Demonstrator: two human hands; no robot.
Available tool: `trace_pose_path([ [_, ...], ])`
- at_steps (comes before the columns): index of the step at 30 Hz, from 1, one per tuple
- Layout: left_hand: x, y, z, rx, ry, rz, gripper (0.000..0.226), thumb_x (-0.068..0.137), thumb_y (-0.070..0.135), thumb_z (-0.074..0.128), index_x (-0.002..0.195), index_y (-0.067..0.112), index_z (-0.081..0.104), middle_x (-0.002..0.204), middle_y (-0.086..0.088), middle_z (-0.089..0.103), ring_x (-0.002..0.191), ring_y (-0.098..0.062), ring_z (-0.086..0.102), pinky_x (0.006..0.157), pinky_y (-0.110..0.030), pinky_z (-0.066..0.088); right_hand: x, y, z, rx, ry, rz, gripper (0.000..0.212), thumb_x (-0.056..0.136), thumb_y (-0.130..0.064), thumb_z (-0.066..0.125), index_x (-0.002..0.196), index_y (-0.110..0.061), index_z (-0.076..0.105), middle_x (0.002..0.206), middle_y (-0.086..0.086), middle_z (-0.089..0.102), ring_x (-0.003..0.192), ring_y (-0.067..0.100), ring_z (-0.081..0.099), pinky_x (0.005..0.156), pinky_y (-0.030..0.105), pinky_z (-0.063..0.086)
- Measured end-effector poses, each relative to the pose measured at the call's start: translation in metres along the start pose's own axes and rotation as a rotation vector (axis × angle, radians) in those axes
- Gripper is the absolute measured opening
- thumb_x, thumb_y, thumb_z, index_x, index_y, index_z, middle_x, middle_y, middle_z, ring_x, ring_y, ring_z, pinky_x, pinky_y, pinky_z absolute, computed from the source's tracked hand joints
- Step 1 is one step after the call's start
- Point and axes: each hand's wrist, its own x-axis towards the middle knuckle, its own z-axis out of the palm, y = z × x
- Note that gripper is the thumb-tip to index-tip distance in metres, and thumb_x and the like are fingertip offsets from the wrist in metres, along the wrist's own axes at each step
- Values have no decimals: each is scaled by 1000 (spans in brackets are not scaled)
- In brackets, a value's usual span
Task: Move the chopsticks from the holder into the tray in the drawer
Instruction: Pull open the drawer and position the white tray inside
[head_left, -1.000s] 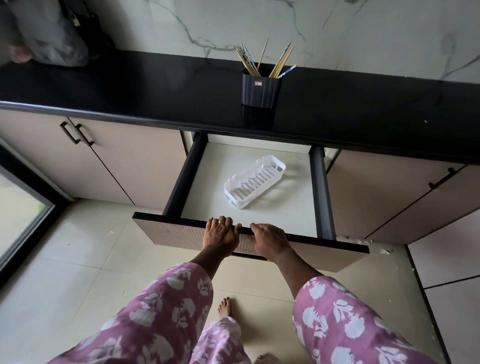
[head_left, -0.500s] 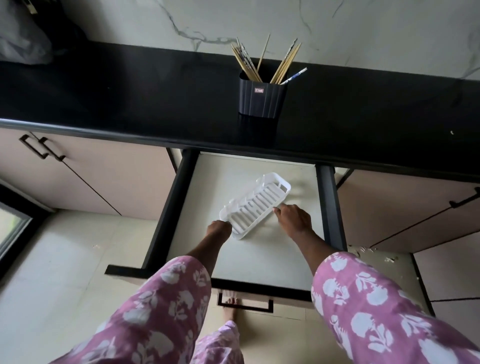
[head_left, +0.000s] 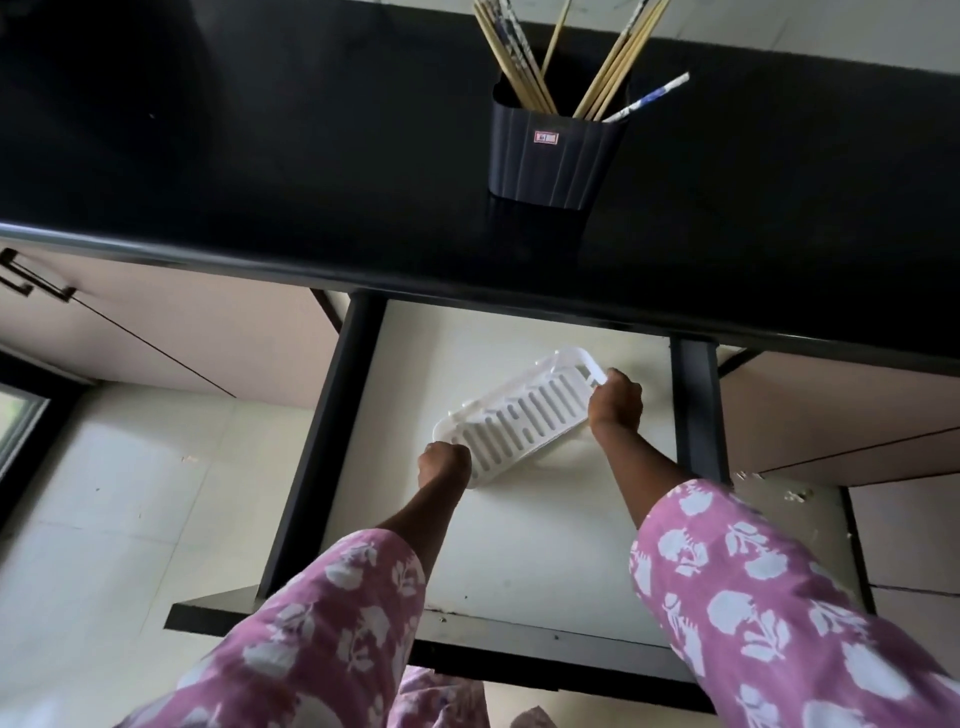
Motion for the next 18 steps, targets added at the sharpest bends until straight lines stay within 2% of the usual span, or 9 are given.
trace_pose_path([
  [2, 3, 0, 0, 26, 28, 16, 37, 87, 6, 37, 118, -3, 54, 117, -19, 60, 104, -35, 60, 85, -35, 51, -5, 7, -3, -2, 56, 26, 28, 90, -2, 37, 104, 0, 61, 112, 25, 57, 101, 41, 57, 83, 40, 48],
  [5, 2, -2, -2, 48, 70, 53, 34, 86, 3, 38, 114, -4, 55, 115, -20, 59, 103, -35, 59, 81, -36, 52, -17, 21, -10, -44, 102, 5, 24, 90, -2, 42, 102, -1, 63, 107, 25, 61, 96, 41, 58, 78, 39, 49],
  [10, -7, -10, -11, 125, 96, 164, 35, 84, 2, 36, 114, -1, 54, 115, -20, 58, 100, -34, 58, 72, -32, 46, -46, 48, -18, -85, 109, 8, 22, 89, -4, 46, 104, -2, 63, 107, 25, 62, 97, 42, 60, 77, 38, 49],
  [18, -15, -33, -19, 208, 94, 311, 39, 83, -4, 33, 117, -1, 53, 117, -23, 56, 102, -37, 54, 68, -32, 40, -91, 86, -21, -57, 69, 29, 19, 89, -4, 50, 101, 3, 62, 106, 25, 63, 97, 43, 61, 77, 39, 51],
])
